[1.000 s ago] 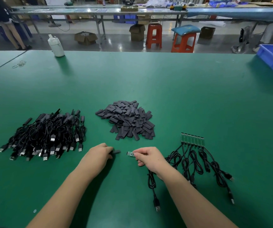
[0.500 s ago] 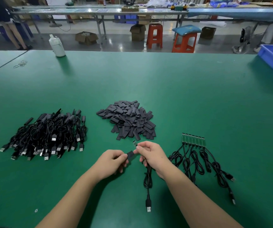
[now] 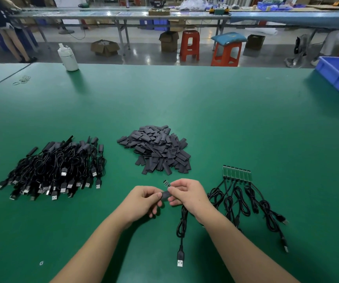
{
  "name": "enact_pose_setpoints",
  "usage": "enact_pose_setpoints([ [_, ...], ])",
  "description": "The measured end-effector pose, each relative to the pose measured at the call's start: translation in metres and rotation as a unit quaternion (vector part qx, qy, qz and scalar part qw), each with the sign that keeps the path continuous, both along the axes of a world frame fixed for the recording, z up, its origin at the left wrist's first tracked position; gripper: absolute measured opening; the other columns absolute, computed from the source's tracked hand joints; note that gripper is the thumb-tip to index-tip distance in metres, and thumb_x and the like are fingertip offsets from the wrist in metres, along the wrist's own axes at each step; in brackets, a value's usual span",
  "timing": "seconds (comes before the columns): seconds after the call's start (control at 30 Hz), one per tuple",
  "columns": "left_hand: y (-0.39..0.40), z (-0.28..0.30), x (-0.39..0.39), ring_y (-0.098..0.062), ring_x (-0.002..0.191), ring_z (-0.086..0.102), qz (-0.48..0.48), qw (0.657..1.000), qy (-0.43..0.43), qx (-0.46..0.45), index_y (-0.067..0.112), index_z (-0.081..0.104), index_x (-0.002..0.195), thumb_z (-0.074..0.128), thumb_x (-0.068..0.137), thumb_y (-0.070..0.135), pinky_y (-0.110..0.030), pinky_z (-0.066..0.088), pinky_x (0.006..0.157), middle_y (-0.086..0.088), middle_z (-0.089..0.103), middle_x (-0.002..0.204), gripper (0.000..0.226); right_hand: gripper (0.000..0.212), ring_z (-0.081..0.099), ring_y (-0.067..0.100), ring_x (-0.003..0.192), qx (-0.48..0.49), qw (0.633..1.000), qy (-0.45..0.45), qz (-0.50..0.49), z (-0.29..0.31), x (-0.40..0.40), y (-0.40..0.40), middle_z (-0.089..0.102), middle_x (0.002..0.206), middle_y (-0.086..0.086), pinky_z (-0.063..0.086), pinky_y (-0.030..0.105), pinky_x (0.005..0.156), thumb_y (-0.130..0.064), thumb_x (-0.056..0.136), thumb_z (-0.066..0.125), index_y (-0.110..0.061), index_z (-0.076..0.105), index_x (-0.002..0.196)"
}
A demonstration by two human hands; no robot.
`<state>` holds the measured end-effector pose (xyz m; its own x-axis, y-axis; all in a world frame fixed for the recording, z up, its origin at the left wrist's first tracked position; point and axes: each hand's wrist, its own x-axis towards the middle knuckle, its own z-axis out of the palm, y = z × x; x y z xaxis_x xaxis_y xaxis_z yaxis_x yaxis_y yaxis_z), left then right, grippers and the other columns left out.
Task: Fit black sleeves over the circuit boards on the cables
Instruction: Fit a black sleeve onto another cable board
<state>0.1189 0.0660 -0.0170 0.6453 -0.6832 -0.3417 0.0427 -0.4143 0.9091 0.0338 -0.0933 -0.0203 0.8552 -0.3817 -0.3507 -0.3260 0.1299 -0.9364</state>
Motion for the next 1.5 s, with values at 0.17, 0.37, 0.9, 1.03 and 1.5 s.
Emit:
enact_pose_setpoints([
  [0.17, -0.003, 0.000, -0.001, -0.003, 0.080, 0.060, -0.039, 0.940, -0.331, 0.077, 0.029, 0.072, 0.112, 0.073, 0.087, 0.032, -0.024, 0.051, 0.077, 0.013, 0.066, 0.089, 0.025, 0.008, 0.071, 0.017, 0.065, -0.004, 1.000, 0.003, -0.016, 0.002, 0.002, -0.001, 0.071, 0.084, 0.014, 0.061, 0.027, 0.065, -0.002, 0.093, 0.066, -0.007, 0.063, 0.098],
  [0.37, 0.000, 0.004, -0.003, -0.003, 0.081, 0.058, -0.046, 0.900, -0.431, 0.034, 0.022, 0.073, 0.114, 0.071, 0.089, 0.028, -0.017, 0.048, 0.078, 0.013, 0.063, 0.095, 0.026, 0.012, 0.069, 0.018, 0.063, 0.043, 0.999, -0.007, -0.019, 0.005, -0.002, -0.005, 0.071, 0.080, 0.012, 0.059, 0.027, 0.062, -0.003, 0.092, 0.067, -0.004, 0.066, 0.104],
  [0.9, 0.007, 0.019, 0.005, -0.007, 0.080, 0.066, 0.007, 0.898, -0.440, -0.008, 0.015, 0.078, 0.100, 0.078, 0.082, 0.018, -0.014, 0.048, 0.080, 0.007, 0.071, 0.090, 0.018, 0.009, 0.066, 0.012, 0.062, -0.012, 0.998, 0.011, 0.063, 0.016, -0.005, -0.016, 0.072, 0.072, 0.000, 0.058, 0.025, 0.062, -0.010, 0.092, 0.070, -0.014, 0.074, 0.099],
  [1.03, 0.010, 0.020, 0.007, -0.018, 0.082, 0.067, -0.059, 0.882, -0.468, 0.017, 0.012, 0.077, 0.105, 0.072, 0.089, 0.015, -0.026, 0.052, 0.078, 0.002, 0.070, 0.094, 0.017, 0.011, 0.067, 0.011, 0.061, -0.048, 0.994, 0.025, 0.090, 0.017, -0.006, -0.015, 0.071, 0.070, 0.001, 0.058, 0.023, 0.062, -0.007, 0.092, 0.069, -0.016, 0.074, 0.092],
  [1.5, 0.012, 0.035, 0.006, -0.023, 0.084, 0.068, -0.117, 0.852, -0.507, 0.055, 0.013, 0.075, 0.109, 0.069, 0.090, 0.014, -0.034, 0.054, 0.077, -0.001, 0.069, 0.097, 0.019, 0.009, 0.070, 0.017, 0.064, -0.010, 0.998, 0.005, 0.061, 0.006, -0.006, -0.012, 0.073, 0.071, 0.003, 0.059, 0.026, 0.067, -0.007, 0.092, 0.069, -0.014, 0.074, 0.094],
])
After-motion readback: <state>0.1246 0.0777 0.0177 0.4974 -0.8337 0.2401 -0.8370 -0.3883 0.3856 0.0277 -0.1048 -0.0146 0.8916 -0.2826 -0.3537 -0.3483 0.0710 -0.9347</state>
